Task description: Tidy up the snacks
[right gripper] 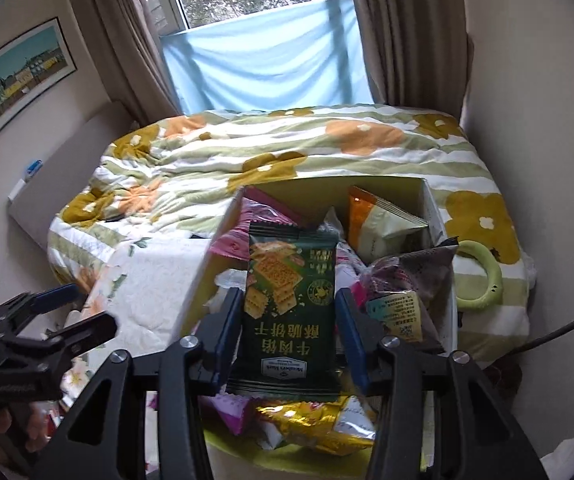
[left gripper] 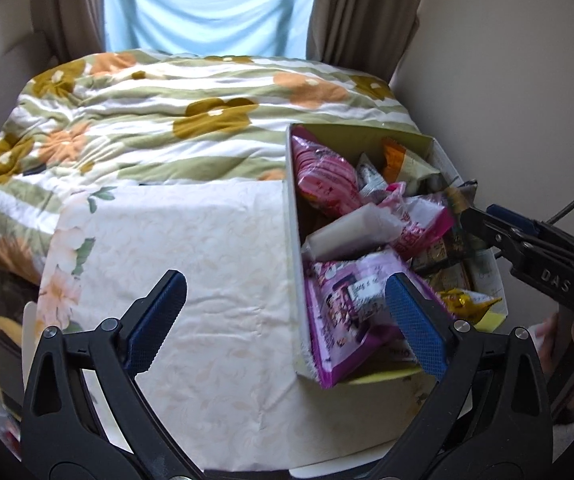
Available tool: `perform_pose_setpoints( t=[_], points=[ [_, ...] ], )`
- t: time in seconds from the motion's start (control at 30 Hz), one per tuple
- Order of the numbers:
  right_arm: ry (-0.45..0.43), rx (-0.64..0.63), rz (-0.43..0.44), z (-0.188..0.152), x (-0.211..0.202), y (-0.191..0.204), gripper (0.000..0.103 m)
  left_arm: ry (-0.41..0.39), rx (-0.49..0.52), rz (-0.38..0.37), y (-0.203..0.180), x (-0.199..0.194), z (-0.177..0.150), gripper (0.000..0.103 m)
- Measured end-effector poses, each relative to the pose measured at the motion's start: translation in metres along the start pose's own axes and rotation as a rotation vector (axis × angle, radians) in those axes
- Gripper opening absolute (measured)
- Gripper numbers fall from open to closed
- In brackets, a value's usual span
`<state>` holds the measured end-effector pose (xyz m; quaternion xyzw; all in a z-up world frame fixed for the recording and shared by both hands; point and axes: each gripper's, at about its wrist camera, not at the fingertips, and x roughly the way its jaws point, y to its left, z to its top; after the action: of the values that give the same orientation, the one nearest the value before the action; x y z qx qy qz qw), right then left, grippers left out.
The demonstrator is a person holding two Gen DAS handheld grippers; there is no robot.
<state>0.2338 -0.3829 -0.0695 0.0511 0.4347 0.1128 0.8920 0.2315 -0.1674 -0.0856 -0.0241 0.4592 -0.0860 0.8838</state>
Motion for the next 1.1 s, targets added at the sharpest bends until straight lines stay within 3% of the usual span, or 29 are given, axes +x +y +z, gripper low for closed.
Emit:
perform_pose_setpoints(
  t=[0.03,0.07,0.1,0.23,0.43,0.67,0.83,1.1],
  points=[
    [0.006,0.002,-0.029,-0.002,0.002,0.0,0.064,-0.004,0.003,0.008,0.002,-0.003,-0.005,0.099],
    [0.007,0.011,-0.039,-0.003,0.002,-0.002,0.087,-0.007,0.005,0.019,0.004,-0.006,-0.009,0.099],
    [0.006,0.029,-0.044,-0.007,0.0,-0.004,0.101,-0.011,0.009,0.037,0.005,-0.009,-0.013,0.099],
    [-0.005,0.058,-0.113,-0.028,-0.014,-0.004,0.102,-0.027,0.037,0.078,0.011,-0.017,-0.028,0.099],
    [-0.011,0.074,-0.145,-0.051,-0.036,0.01,0.102,-0.064,0.056,0.057,0.021,-0.044,-0.038,0.099],
    [-0.113,0.031,-0.17,-0.054,-0.092,0.053,0.102,-0.193,0.062,0.06,0.038,-0.115,-0.041,0.099],
    [-0.188,0.004,-0.187,-0.065,-0.137,0.092,0.102,-0.308,0.079,0.117,0.048,-0.173,-0.057,0.102],
    [-0.24,0.003,-0.213,-0.094,-0.168,0.124,0.102,-0.352,0.108,0.172,0.054,-0.214,-0.101,0.102]
  ],
)
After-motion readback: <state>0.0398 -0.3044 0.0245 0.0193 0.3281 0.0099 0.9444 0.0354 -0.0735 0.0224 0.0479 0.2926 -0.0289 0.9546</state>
